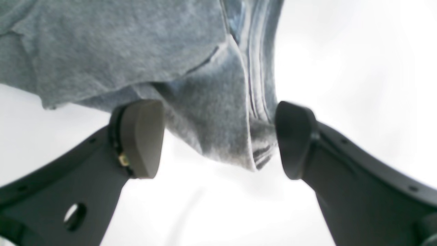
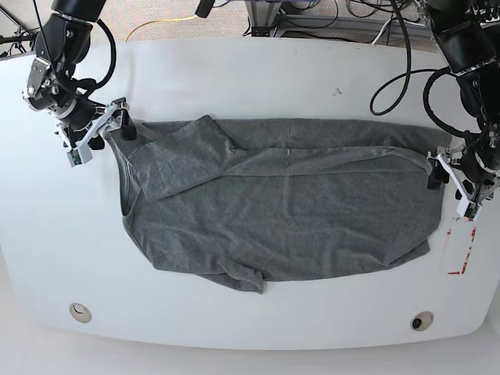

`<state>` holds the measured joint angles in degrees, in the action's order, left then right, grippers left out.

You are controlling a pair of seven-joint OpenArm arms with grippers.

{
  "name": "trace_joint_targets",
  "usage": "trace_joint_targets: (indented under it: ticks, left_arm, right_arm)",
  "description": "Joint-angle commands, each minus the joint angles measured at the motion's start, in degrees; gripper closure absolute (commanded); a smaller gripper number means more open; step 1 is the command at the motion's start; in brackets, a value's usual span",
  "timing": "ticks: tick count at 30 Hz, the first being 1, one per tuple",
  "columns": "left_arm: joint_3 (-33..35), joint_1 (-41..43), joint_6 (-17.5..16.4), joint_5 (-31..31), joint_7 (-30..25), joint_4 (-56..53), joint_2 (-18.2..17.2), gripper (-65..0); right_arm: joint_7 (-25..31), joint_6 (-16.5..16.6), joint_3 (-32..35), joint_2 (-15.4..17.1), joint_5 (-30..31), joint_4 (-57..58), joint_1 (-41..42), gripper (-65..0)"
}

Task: Fold the T-shirt properly
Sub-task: 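Pull the shoulder edges apart with both grippers to smooth the shirt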

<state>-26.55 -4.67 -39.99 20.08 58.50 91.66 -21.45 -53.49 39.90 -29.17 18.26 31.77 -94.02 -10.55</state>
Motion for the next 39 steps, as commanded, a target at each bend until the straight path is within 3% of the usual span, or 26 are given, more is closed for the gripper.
trace_joint_targets:
  ticks: [1,4,7,13,22,32,39]
  left_arm:
    - [-0.3,0.4,0.0,0.5,-1.2,3.6,-1.1,-38.9]
    - [-0.4,2.3,0.0,0.5,-2.1,4.7,-1.1,-38.9]
    - [-0.6,4.7,0.0,0.4,-6.9,4.3,-1.3,-38.9]
    - [-0.6,8.6,0.0,0.3,-14.6,2.9,-1.3,-38.9]
    - [-0.8,7.9,0.0,-6.8,-23.1,-7.0,-1.3,-38.6]
    - [-5.2,8.3,0.0,-7.4,-23.6,-11.2,-1.4,-38.6]
    - [-5.0,10.4,0.0,-7.4,-23.6,-12.1,-1.4,-38.6]
  right_arm:
    - [1.3,0.1,-0.2,0.6,-3.0,-1.1,0.7,-48.2]
    - [1.6,0.1,-0.2,-1.1,-7.2,-1.1,1.2,-48.2]
    - [1.6,0.1,-0.2,-2.1,-10.7,-0.5,3.0,-48.2]
    - [2.5,0.1,-0.2,-2.0,-12.2,5.9,5.4,-47.6]
    - [4.0,0.1,-0.2,-2.0,-14.1,11.6,6.5,-26.2]
    - [4.8,0.1,-0.2,-2.1,-14.1,12.3,6.4,-17.1]
    - [4.9,0.1,-0.2,-2.1,-14.1,12.3,6.5,-22.7]
